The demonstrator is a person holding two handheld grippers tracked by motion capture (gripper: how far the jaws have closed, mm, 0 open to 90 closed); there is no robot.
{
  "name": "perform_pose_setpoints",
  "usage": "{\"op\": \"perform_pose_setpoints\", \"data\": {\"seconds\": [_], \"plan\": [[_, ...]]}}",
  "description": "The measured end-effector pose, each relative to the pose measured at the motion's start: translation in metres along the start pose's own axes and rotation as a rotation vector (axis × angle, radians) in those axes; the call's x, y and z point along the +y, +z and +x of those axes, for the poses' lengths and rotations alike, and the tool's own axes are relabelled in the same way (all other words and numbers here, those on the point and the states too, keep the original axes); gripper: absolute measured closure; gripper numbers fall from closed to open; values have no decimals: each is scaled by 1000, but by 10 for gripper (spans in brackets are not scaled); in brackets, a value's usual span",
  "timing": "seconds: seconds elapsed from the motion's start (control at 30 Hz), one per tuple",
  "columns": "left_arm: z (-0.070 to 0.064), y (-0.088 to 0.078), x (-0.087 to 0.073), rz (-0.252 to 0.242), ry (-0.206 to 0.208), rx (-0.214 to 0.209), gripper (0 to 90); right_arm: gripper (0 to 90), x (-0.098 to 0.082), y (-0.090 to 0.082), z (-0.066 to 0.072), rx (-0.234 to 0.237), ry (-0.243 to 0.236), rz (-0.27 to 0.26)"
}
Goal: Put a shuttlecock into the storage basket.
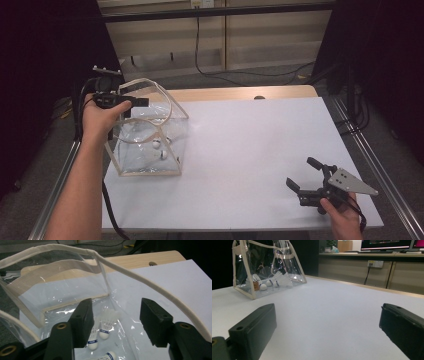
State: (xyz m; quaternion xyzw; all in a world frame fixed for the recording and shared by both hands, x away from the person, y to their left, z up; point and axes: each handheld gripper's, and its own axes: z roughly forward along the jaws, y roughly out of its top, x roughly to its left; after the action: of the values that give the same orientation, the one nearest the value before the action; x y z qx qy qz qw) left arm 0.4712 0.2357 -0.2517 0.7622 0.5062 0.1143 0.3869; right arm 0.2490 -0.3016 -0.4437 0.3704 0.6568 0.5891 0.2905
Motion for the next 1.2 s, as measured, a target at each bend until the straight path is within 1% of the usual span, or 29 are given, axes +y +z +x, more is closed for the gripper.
{"op": "perform_pose_setpoints", "data": {"seconds": [0.1, 0.2, 0.23, 0.27, 0.3, 0.4, 0.47, 0.6, 0.7, 0.87, 1.0, 1.03, 1.17, 1.2], "plan": [[-3, -3, 0, -6, -2, -33, 388, 9, 0, 0, 0, -3, -4, 0], [-7, -6, -1, -9, 15, -60, 352, 9, 0, 0, 0, -2, -3, 0], [-10, -8, -2, -7, 20, -74, 349, 9, 1, 0, 0, -2, -5, -2], [-11, -8, -2, -8, 27, -77, 341, 9, 1, 1, 1, 1, -9, -2], [-14, -10, -3, -7, 35, -91, 335, 10, 1, 1, 1, 0, -11, 1], [-19, -12, -3, -6, 45, -121, 321, 10, 1, 1, 2, 2, -9, 0], [-22, -13, -3, -2, 61, -132, 312, 10, 1, 0, 3, 2, -13, 1], [-27, -14, -4, 5, 76, -158, 298, 9, 1, -2, 2, -5, -16, -1], [-30, -15, -5, 13, 85, -170, 279, 9, 1, -1, 1, -6, -14, 0], [-33, -17, -7, 5, 89, -193, 266, 10, 1, -1, 2, -6, -17, 2], [-37, -18, -9, 12, 107, -213, 251, 10, 1, -2, 2, -8, -18, 1], [-38, -18, -9, 7, 111, -215, 250, 10, 1, -2, 2, -8, -18, 0], [-42, -18, -11, 14, 123, -243, 227, 10, 1, -2, 3, -5, -19, -1], [-43, -18, -12, 15, 129, -242, 224, 10, 1, -1, 3, -4, -18, 0]]}}
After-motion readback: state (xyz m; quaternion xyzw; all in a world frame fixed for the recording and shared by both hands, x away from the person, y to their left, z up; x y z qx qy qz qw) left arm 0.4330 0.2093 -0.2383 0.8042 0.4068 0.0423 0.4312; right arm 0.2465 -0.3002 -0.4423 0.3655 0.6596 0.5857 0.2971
